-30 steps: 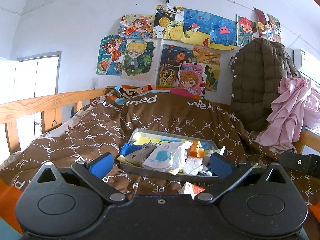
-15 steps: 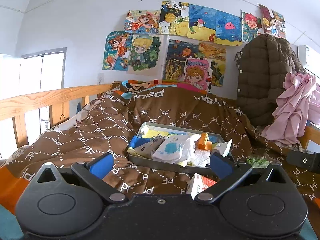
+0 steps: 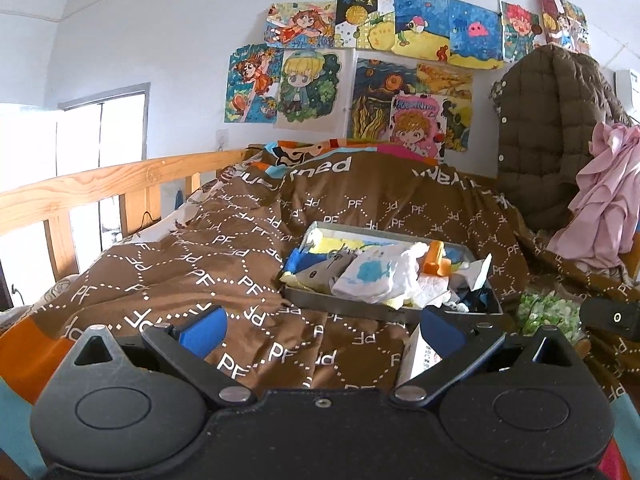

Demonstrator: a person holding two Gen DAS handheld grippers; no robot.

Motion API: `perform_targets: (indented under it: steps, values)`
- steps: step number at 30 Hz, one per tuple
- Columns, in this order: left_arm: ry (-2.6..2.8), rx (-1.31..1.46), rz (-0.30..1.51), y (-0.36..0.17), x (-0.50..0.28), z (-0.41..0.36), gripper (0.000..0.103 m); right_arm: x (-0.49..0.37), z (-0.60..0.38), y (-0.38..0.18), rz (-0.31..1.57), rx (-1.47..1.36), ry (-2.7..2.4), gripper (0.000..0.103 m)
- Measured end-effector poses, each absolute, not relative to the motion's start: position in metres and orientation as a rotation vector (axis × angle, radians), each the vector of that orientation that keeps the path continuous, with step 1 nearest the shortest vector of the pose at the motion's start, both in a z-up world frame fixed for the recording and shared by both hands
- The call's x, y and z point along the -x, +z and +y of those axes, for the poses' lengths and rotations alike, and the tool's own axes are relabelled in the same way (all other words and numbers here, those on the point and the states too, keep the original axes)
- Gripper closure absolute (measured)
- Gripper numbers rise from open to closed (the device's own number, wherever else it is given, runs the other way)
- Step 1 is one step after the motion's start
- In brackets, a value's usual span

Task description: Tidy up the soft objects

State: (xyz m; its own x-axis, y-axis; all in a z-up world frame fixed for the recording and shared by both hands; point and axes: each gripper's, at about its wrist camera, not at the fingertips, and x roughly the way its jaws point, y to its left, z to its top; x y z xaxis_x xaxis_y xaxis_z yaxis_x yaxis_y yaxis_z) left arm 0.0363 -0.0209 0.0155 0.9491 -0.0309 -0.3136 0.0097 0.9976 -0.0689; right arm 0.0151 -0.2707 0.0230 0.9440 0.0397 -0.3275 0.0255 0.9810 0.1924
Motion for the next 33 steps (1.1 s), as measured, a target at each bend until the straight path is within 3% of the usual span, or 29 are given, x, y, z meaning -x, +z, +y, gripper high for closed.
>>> perform_targets:
  steps: [33]
  values:
    - [0.083, -0.018, 0.354, -0.014, -0.049, -0.024, 0.001, -0.036, -0.236, -0.012, 0.422, -0.066, 0.04, 0.0]
